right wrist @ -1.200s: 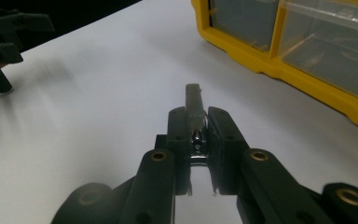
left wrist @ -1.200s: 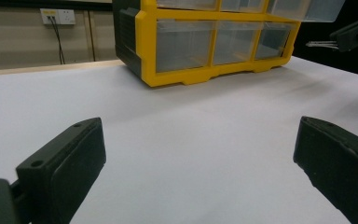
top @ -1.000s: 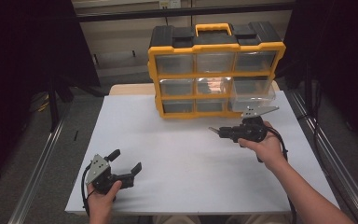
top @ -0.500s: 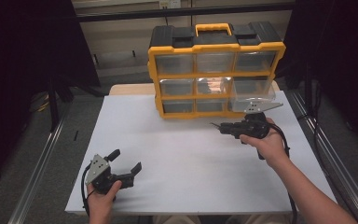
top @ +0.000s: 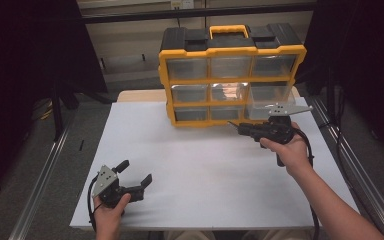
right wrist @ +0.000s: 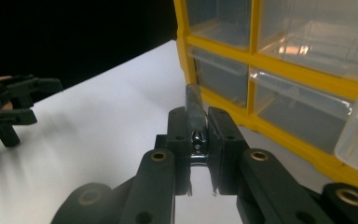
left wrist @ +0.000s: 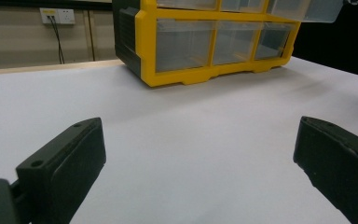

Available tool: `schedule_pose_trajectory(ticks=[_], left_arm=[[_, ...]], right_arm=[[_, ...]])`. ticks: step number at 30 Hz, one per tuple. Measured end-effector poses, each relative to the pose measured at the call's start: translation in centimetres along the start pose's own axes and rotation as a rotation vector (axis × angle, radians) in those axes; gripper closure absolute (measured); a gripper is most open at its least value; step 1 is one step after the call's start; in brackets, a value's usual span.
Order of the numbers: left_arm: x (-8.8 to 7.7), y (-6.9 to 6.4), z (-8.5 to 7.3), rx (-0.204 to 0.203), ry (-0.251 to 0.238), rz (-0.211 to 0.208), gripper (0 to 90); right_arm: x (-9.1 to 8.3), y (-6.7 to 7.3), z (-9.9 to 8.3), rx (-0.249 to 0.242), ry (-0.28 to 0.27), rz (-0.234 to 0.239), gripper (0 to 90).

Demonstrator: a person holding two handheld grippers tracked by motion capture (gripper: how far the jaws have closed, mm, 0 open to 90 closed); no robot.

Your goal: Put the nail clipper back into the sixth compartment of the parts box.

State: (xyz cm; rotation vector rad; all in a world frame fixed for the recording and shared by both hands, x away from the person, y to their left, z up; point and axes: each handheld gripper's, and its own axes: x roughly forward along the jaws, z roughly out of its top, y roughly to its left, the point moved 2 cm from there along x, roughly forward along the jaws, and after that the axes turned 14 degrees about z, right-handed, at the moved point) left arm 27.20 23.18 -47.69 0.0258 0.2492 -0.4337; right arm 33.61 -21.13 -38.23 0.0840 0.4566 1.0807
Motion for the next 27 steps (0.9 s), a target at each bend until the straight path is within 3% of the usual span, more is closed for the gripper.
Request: schedule_pose_trajectory(ticks=[14,27], left_arm=[[0.0,0.0,0.0,-0.001,-0.003,0.004,2.3],[0.0,0.0,0.0,0.010,0.003,-0.012,2.3]], right_arm=[[-1.0,0.0,1.2,0.001,-0.086,-0.027,80.1],[-2.0,-0.2,2.3,-0.004,-0.131,-0.077,80.2]])
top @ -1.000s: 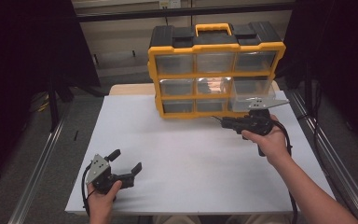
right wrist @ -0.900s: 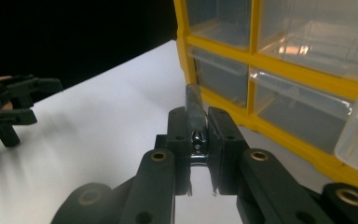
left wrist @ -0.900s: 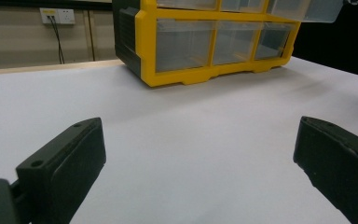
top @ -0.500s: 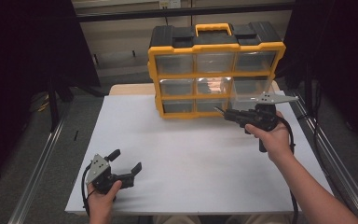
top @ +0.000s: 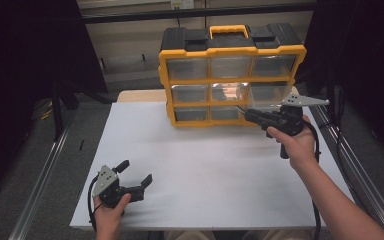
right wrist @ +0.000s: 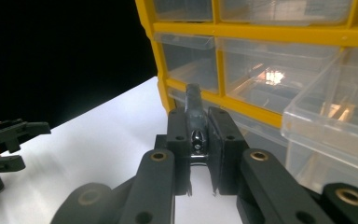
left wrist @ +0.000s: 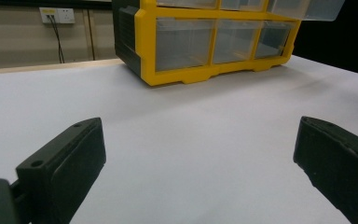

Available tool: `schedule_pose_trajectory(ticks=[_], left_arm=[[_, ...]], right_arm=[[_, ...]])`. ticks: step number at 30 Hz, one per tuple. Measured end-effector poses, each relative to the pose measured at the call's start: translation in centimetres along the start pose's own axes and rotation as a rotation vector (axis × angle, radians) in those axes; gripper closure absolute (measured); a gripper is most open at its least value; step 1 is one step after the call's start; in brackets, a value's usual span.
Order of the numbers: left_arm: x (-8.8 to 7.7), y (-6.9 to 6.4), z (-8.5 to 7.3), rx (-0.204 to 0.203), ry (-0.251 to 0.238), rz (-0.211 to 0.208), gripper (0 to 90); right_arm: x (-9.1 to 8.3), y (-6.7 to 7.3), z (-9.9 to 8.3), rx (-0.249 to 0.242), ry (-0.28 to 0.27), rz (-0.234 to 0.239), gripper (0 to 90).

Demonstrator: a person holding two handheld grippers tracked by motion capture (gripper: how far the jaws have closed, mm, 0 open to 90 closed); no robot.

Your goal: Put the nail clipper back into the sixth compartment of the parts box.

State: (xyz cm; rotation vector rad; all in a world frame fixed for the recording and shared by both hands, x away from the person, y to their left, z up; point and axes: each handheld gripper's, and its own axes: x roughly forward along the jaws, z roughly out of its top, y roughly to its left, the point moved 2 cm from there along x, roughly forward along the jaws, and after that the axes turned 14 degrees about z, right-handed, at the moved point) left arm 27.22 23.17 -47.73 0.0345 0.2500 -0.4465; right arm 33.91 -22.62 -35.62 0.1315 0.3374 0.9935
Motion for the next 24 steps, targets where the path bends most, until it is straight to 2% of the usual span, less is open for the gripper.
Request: schedule_pose_trajectory(ticks=[3,24], left_arm=[[0.0,0.0,0.0,-0.005,-0.001,0.014,2.3],[0.0,0.1,0.0,0.005,-0.005,0.017,2.3]], right_arm=[[-0.1,-0.1,0.2,-0.001,-0.011,-0.003,80.1],[-0.8,-1.0,1.4,0.006,-0.033,-0.048,80.2]])
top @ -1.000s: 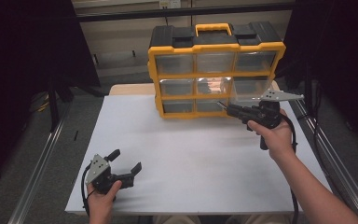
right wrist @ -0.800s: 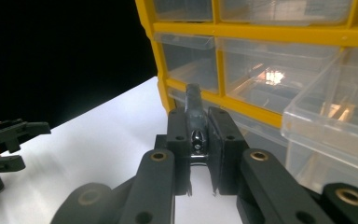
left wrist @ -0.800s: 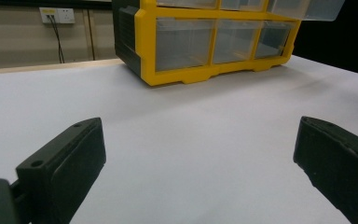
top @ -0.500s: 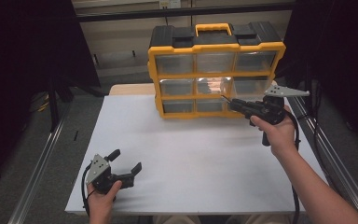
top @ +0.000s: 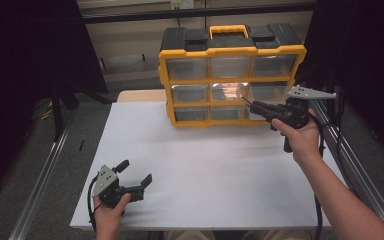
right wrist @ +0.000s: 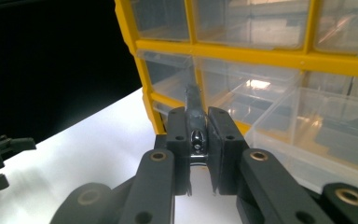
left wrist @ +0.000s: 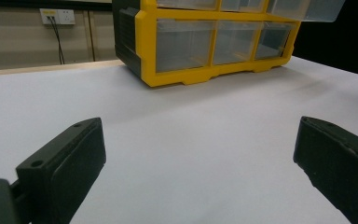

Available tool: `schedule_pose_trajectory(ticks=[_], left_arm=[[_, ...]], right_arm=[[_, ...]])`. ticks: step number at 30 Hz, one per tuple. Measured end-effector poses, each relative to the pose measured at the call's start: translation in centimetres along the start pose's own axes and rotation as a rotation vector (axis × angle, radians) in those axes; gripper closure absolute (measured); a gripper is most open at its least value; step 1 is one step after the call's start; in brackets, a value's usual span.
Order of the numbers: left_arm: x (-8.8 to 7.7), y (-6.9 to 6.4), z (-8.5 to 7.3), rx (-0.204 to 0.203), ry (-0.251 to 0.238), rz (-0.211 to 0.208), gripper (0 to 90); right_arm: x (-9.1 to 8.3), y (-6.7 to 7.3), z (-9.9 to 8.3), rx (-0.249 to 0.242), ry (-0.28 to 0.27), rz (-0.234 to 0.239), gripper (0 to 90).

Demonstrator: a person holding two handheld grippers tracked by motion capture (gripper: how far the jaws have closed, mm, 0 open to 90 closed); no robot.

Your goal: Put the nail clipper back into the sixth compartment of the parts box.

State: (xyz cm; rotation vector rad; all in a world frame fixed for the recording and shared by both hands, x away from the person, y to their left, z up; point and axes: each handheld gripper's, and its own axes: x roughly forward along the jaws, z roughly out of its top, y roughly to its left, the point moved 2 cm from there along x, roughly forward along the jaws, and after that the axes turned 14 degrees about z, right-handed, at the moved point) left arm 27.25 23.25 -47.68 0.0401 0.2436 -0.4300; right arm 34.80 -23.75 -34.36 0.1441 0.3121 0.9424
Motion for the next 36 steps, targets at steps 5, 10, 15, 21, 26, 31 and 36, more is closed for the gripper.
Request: schedule_pose_trajectory(ticks=[5,10,15,21,26,31,36], left_arm=[[0.0,0.0,0.0,0.002,-0.001,-0.001,2.3],[0.0,-0.1,0.0,-0.007,-0.001,-0.008,2.3],[0.1,-0.1,0.0,-0.013,0.000,-0.008,2.3],[0.1,-0.1,0.0,-0.013,0.000,-0.012,2.3],[0.1,-0.2,0.0,-0.015,-0.001,-0.013,2.3],[0.1,-0.1,0.0,-0.011,-0.001,-0.010,2.3],[0.1,-0.1,0.0,-0.012,0.001,-0.010,2.3]], right_arm=[[-0.2,-0.2,0.6,-0.001,-0.018,-0.016,80.1],[-0.2,-0.3,0.9,-0.009,-0.020,-0.026,80.1],[-0.3,-0.8,1.0,-0.003,-0.026,-0.050,80.1],[-0.7,-1.3,1.3,-0.002,-0.034,-0.071,80.1],[-0.9,-1.5,1.6,-0.003,-0.038,-0.079,80.1],[-1.0,-1.6,1.8,-0.004,-0.040,-0.091,80.1],[-0.9,-1.8,1.9,-0.006,-0.044,-0.100,80.1]])
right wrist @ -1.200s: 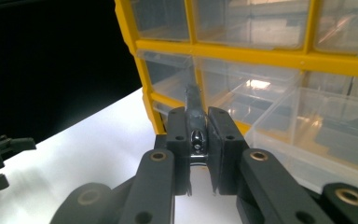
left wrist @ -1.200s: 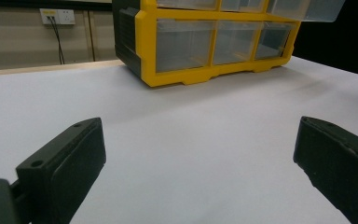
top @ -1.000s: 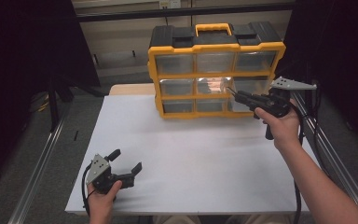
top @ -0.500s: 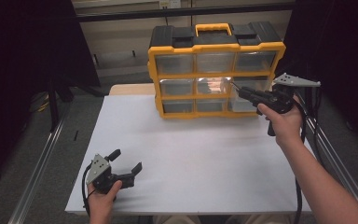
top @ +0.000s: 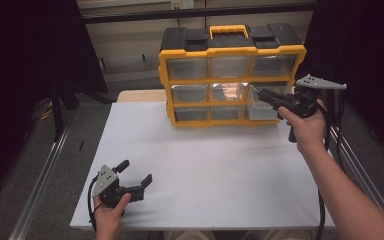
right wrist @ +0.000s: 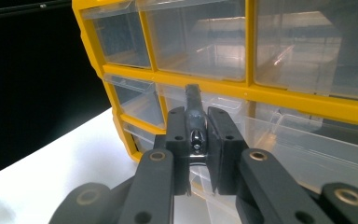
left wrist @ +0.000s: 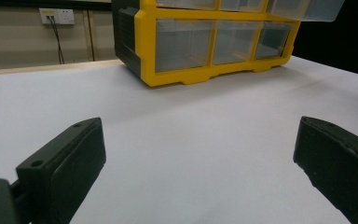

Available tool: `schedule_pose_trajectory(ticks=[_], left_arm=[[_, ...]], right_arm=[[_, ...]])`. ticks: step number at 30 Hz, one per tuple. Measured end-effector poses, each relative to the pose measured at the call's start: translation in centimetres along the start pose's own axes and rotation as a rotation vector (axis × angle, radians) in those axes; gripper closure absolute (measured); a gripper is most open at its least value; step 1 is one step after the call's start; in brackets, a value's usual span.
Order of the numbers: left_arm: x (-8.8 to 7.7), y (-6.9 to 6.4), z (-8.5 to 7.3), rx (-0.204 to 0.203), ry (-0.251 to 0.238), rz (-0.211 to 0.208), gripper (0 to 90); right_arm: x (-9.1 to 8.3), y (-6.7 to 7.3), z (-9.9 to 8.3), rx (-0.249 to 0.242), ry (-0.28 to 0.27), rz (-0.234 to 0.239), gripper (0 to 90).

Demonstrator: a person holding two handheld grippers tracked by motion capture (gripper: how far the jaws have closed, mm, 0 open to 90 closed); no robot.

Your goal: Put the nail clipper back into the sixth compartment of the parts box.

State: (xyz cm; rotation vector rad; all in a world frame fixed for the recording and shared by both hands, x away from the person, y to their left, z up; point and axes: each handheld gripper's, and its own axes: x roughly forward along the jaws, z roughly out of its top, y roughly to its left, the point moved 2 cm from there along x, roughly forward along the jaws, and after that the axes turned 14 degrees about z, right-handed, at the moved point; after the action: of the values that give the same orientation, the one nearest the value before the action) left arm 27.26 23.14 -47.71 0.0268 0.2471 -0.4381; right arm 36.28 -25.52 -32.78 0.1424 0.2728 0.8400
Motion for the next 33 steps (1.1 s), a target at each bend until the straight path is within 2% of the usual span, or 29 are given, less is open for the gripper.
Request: schedule_pose_trajectory(ticks=[3,7,9,17,30,33], left_arm=[[0.0,0.1,0.0,0.010,0.000,0.008,2.3],[0.0,0.0,0.0,0.000,-0.002,-0.001,2.3],[0.0,0.0,0.0,0.008,-0.003,0.008,2.3],[0.0,0.0,0.0,0.009,-0.003,0.000,2.3],[0.0,0.1,0.0,0.011,-0.003,0.004,2.3],[0.1,0.0,0.0,0.006,-0.002,-0.008,2.3]], right_arm=[[0.0,0.0,0.1,0.000,-0.002,-0.009,80.1],[-0.1,-0.3,0.2,0.003,-0.010,-0.019,80.1],[-0.1,-0.4,0.2,0.006,-0.010,-0.026,80.1],[-0.2,-0.8,0.2,0.016,-0.017,-0.035,80.1],[-0.2,-1.4,0.0,0.024,-0.005,-0.060,80.0],[-0.1,-1.4,0.0,0.018,0.002,-0.064,80.1]])
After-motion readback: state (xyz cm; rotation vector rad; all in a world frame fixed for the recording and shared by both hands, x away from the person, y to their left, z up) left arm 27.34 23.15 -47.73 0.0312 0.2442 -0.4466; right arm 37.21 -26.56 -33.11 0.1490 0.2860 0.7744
